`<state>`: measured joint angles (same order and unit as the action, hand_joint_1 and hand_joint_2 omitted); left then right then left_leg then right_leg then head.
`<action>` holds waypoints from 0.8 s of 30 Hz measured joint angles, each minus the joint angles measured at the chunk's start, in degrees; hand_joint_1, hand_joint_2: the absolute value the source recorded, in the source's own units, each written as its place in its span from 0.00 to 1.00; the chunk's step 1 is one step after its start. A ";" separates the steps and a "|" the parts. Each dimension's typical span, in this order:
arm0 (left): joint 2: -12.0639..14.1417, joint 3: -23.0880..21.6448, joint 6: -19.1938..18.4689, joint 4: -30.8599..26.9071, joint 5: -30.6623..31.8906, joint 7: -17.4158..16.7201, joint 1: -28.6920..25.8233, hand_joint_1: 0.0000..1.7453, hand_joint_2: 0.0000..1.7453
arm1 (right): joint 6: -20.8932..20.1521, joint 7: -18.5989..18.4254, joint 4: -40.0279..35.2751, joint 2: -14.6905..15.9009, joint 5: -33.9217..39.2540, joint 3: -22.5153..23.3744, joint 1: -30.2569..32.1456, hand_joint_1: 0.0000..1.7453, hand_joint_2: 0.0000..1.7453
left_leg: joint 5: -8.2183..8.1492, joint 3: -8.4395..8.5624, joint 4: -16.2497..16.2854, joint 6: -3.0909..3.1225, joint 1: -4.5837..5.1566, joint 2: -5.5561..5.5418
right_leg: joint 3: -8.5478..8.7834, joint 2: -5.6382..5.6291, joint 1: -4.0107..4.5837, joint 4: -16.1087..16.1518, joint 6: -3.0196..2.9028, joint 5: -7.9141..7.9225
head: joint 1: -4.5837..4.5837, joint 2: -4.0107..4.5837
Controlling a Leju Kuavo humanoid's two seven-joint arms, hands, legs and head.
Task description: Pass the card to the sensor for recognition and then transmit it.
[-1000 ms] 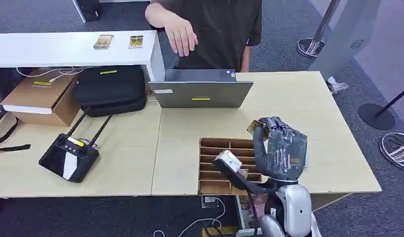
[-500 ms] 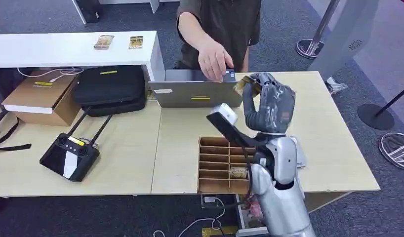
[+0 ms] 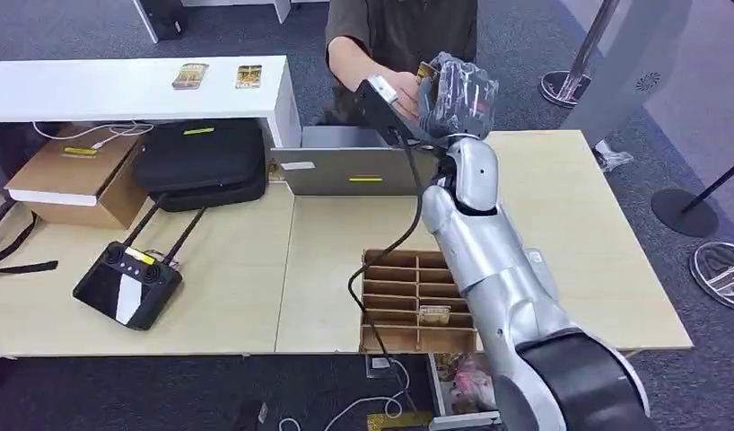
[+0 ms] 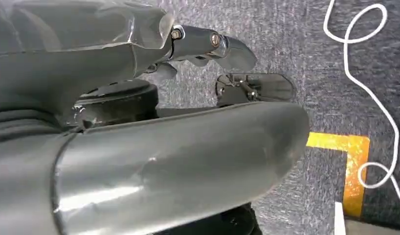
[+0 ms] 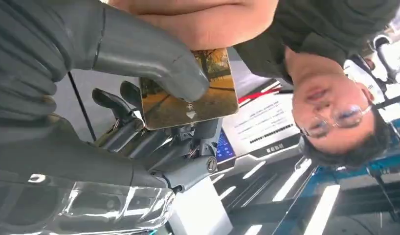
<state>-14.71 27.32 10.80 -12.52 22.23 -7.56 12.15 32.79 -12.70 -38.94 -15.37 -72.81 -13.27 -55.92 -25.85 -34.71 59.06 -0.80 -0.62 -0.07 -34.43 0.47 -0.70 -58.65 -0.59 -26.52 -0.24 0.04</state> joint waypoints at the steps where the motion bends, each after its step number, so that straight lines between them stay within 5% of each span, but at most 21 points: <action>1: -0.04 -0.50 0.20 0.00 0.33 -0.17 0.02 0.00 0.00 | 0.22 -0.18 0.96 0.00 -0.28 0.33 -0.33 1.00 1.00 | 0.00 0.00 0.00 0.00 0.00 0.00 | -0.01 0.00 0.00 0.00 0.00 0.00 | 0.00 0.00; 7: -0.87 -2.23 0.81 0.00 1.53 -1.20 0.17 0.00 0.00 | 1.16 -0.68 3.95 0.44 -1.20 1.92 -0.77 1.00 1.00 | -0.01 -0.09 0.00 0.01 0.00 -0.01 | -0.07 0.01 0.00 0.02 0.01 -0.01 | 0.00 0.00; 8: -0.94 -2.32 0.79 0.00 1.62 -1.29 0.18 0.00 0.00 | 1.18 -0.68 4.24 0.57 -1.29 2.08 -0.78 0.12 1.00 | -0.01 -0.11 0.00 0.01 0.00 -0.01 | -0.10 0.01 0.00 0.02 0.01 -0.01 | 0.00 0.00; 9: -0.96 -2.40 0.81 0.00 1.62 -1.38 0.20 0.00 0.00 | 1.16 -0.66 4.50 0.68 -1.29 2.21 -0.77 0.00 1.00 | -0.01 -0.12 0.01 0.01 0.01 -0.01 | -0.11 0.01 0.00 0.03 0.01 -0.01 | 0.02 0.00; 24: -0.98 -3.17 2.82 0.00 0.78 -1.53 0.35 0.00 0.00 | -2.62 8.20 0.03 1.71 5.51 5.46 4.23 0.00 1.00 | -0.03 -0.12 0.00 0.02 -0.01 0.09 | -0.17 -0.11 0.01 0.01 0.00 0.00 | 0.02 0.00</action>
<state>-15.69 24.15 13.62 -12.52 23.01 -9.09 12.50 30.16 -4.50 -38.91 -13.66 -67.30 -7.80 -51.69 -25.87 -34.83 59.07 -0.79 -0.63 0.02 -34.60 0.37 -0.69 -58.64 -0.59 -26.52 -0.22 0.04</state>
